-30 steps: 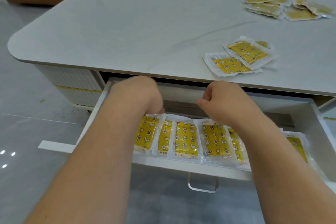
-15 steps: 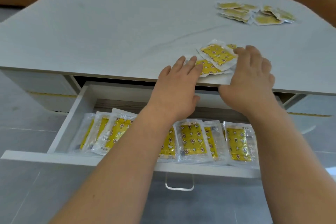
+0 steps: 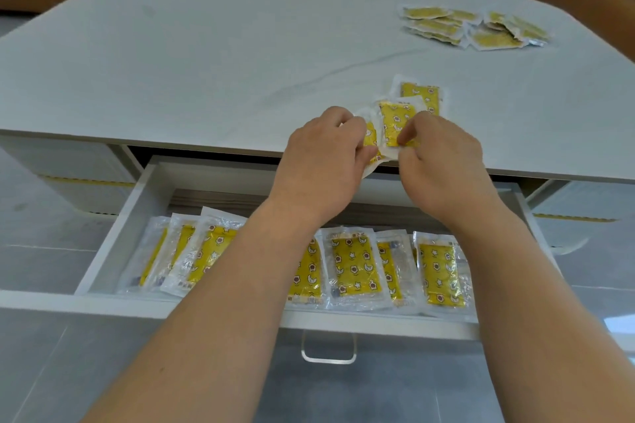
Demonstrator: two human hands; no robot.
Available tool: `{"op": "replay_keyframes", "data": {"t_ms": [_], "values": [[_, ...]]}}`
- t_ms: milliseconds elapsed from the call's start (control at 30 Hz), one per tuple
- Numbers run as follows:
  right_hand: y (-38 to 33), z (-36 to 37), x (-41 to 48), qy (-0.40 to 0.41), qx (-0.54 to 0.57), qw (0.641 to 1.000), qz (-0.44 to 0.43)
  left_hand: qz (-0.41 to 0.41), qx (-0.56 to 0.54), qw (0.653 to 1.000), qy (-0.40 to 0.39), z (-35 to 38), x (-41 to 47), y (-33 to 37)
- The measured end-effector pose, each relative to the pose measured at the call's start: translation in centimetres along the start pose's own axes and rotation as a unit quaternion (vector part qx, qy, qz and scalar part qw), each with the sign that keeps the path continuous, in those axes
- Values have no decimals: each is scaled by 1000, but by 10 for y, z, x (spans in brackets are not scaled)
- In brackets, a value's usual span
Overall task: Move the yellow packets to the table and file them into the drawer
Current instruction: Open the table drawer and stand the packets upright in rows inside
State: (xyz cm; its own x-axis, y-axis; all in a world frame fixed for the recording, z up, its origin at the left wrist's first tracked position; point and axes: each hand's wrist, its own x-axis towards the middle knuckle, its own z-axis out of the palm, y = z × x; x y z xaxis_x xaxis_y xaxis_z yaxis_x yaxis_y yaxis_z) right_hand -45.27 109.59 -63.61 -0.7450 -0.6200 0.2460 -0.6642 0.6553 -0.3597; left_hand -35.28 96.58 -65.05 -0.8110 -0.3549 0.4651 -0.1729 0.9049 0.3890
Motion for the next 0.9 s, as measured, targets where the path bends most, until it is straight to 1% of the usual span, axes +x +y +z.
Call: {"op": "replay_keyframes", "data": {"t_ms": [100, 133, 167, 233, 300, 367, 433, 533, 600, 667, 733, 833, 900], "values": [[-2, -1, 1, 85, 50, 995, 28, -55, -27, 997, -38, -4, 2, 2], [-2, 0, 1, 97, 69, 992, 40, -74, -32, 995, -57, -6, 3, 3], [-1, 2, 0, 94, 78, 991, 57, -90, -29, 992, -84, -9, 5, 4], [1, 6, 1, 66, 60, 991, 96, -108, -15, 986, -127, -13, 7, 6], [-1, 3, 2, 33, 44, 990, 129, -110, -16, 985, -134, -14, 6, 7], [-3, -1, 5, 6, 69, 987, 146, -116, -28, 984, -129, -14, 6, 7], [-6, -2, 5, 3, 125, 982, 142, -126, -32, 984, -119, -15, 5, 7], [-13, -3, -1, 48, 214, 969, 116, -137, -51, 984, -104, -13, 4, 8], [-18, -6, -3, 74, 268, 956, 96, -142, -85, 981, -103, -13, 3, 7], [-22, -10, -4, 83, 316, 942, 73, -157, -140, 972, -108, -19, 3, 5], [-26, -12, -6, 76, 362, 927, 65, -173, -178, 962, -117, -31, 5, 1], [-34, -10, -7, 42, 410, 908, 76, -209, -208, 947, -124, -55, 6, -9], [-39, -7, -6, 9, 418, 906, 73, -240, -198, 936, -165, -75, 5, -17]]}}
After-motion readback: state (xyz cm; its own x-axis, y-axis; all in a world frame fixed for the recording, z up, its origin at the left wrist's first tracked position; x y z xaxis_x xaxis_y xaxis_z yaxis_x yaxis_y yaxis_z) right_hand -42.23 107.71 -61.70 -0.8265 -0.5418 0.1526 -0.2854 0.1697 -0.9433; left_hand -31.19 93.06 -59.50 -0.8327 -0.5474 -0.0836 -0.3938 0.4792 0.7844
